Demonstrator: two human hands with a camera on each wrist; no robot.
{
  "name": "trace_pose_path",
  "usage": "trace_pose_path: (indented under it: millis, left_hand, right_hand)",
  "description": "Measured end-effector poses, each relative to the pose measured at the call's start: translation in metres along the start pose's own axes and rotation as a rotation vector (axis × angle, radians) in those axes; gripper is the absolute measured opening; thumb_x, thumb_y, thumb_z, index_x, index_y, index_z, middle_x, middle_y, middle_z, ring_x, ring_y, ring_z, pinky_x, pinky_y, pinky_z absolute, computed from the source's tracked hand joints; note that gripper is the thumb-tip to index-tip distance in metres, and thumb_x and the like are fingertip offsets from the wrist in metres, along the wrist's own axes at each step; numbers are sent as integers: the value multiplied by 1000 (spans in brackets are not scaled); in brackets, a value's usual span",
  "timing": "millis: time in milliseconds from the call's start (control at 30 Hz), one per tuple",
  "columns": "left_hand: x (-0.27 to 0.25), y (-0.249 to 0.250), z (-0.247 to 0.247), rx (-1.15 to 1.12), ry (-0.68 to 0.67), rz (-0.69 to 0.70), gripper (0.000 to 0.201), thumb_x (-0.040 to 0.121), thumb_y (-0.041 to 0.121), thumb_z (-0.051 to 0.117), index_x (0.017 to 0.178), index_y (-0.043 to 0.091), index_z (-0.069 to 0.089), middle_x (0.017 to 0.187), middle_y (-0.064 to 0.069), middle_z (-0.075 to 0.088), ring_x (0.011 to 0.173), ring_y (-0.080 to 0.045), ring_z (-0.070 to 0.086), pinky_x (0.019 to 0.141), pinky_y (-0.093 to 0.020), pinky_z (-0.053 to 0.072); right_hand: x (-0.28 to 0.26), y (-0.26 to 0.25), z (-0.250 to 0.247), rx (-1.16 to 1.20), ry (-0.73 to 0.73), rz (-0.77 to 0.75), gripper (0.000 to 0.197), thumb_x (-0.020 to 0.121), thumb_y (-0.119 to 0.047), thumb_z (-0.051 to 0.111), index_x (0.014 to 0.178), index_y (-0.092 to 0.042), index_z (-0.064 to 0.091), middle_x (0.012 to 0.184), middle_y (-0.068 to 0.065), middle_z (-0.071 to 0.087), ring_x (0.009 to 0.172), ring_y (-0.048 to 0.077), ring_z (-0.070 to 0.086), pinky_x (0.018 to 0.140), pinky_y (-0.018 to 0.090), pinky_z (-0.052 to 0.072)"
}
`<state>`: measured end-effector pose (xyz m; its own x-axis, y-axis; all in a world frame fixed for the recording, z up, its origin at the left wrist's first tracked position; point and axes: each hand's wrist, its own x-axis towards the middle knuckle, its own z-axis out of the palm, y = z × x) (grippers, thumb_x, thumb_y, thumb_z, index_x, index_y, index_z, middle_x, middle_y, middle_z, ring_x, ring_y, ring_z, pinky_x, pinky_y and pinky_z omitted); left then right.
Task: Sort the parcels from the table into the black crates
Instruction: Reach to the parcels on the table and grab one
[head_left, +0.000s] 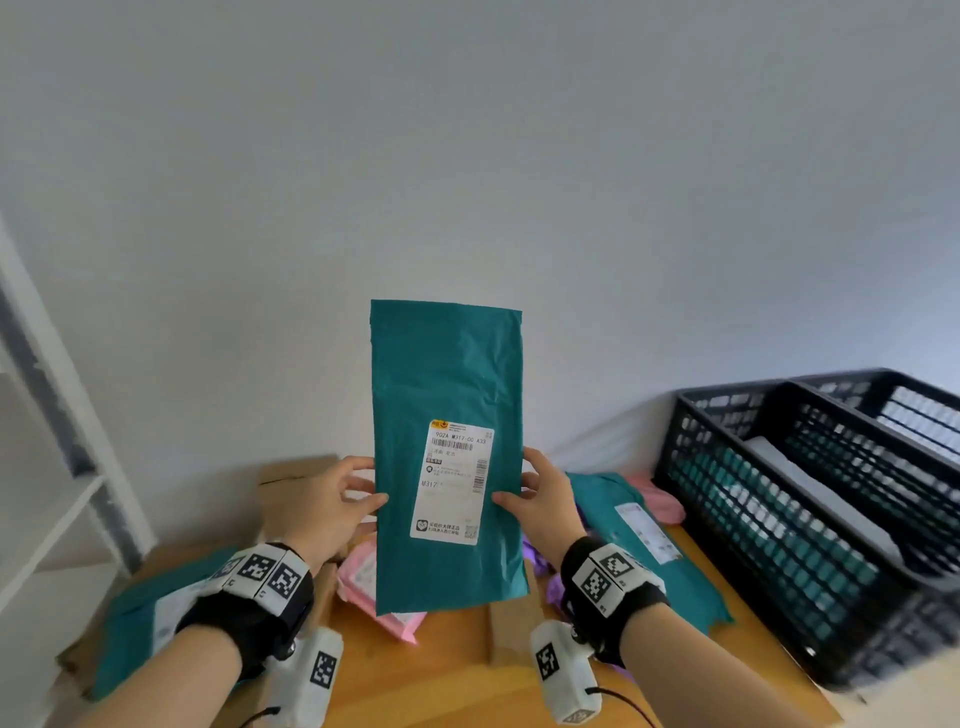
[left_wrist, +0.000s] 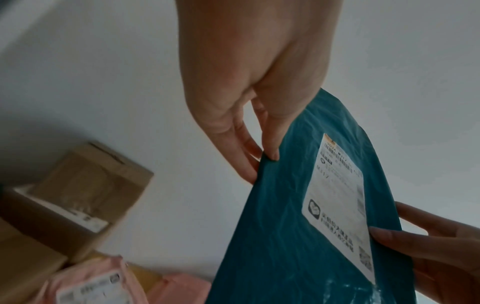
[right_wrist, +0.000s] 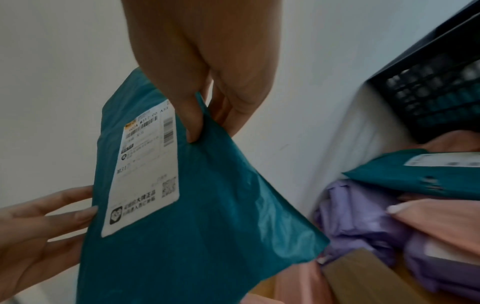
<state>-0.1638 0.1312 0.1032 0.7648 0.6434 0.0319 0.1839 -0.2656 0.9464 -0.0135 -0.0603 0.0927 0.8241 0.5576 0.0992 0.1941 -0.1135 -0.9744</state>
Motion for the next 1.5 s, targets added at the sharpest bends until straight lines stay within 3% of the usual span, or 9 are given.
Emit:
trace_pose_path:
  millis: [133, 233, 367, 467, 600, 900, 1100, 1300, 1500]
  left_hand:
    - [3, -4, 56, -55, -103, -25, 32, 86, -5, 60, 108, 17, 57, 97, -13, 63, 83, -25, 67, 61, -28, 59]
    - [2, -8, 102, -56, -177, -42, 33, 85, -10, 59, 106, 16, 58, 98, -15, 64, 86, -31, 66, 72, -41, 58]
    - [-10, -6, 159, -19, -255, -30, 37, 85, -6, 62, 106, 24, 58, 100, -5, 66, 87, -26, 67, 78, -49, 56]
    - [-18, 3, 195, -24, -310, -17, 37, 84, -8, 61, 113, 14, 58, 102, -11, 65, 88, -23, 65, 77, -40, 57]
    - [-41, 27, 239, -3, -336, 16, 33, 85, -10, 60, 110, 11, 57, 88, -13, 64, 75, -23, 64, 53, -21, 54]
    - [-120, 68, 348, -58, -353, -58, 34, 84, -15, 58, 108, 8, 58, 94, -17, 62, 77, -33, 65, 65, -38, 57]
    - [-175, 109, 417, -84, -347, -38, 32, 86, -16, 54, 102, 11, 54, 83, -13, 60, 68, -26, 62, 44, -24, 54]
    - [-187, 158, 472, -40, -382, 15, 33, 86, -8, 58, 113, 10, 57, 103, -17, 60, 90, -32, 63, 67, -40, 58]
    - [-156, 219, 516, -23, -386, 93, 31, 88, -6, 58, 113, 12, 57, 101, -14, 59, 93, -30, 62, 67, -36, 57]
  right_hand:
    - [-19, 29, -38, -92, 136, 62, 50, 79, 5, 67, 113, -31, 58, 100, 0, 70, 91, 18, 67, 84, 37, 56]
    - [-42, 45, -70, -110, 227, 122, 54, 80, 5, 66, 100, -45, 54, 98, -1, 69, 91, 17, 67, 83, 35, 57]
    - [-76, 61, -112, -114, 336, 194, 50, 82, 2, 64, 116, -34, 55, 101, -2, 67, 93, 14, 65, 84, 35, 56]
    - [-97, 68, -143, -119, 390, 225, 47, 85, -1, 63, 121, -29, 54, 102, -4, 66, 95, 13, 65, 85, 37, 56]
    - [-125, 75, -189, -131, 443, 231, 47, 85, -1, 63, 117, -34, 53, 105, -5, 65, 102, 15, 62, 88, 38, 55]
    - [-196, 90, -306, -136, 450, 226, 48, 87, -1, 61, 125, -27, 49, 97, -10, 66, 93, 9, 65, 85, 36, 57]
    - [-234, 95, -387, -137, 482, 189, 60, 84, 2, 62, 133, -28, 41, 99, -8, 67, 94, 11, 66, 86, 39, 56]
    - [-244, 83, -460, -124, 571, 153, 69, 84, 2, 63, 138, -30, 35, 94, -10, 62, 88, 10, 64, 84, 40, 57]
    - [-212, 66, -515, -122, 642, 89, 66, 84, 2, 63, 137, -29, 37, 89, -15, 59, 88, 10, 62, 84, 43, 56]
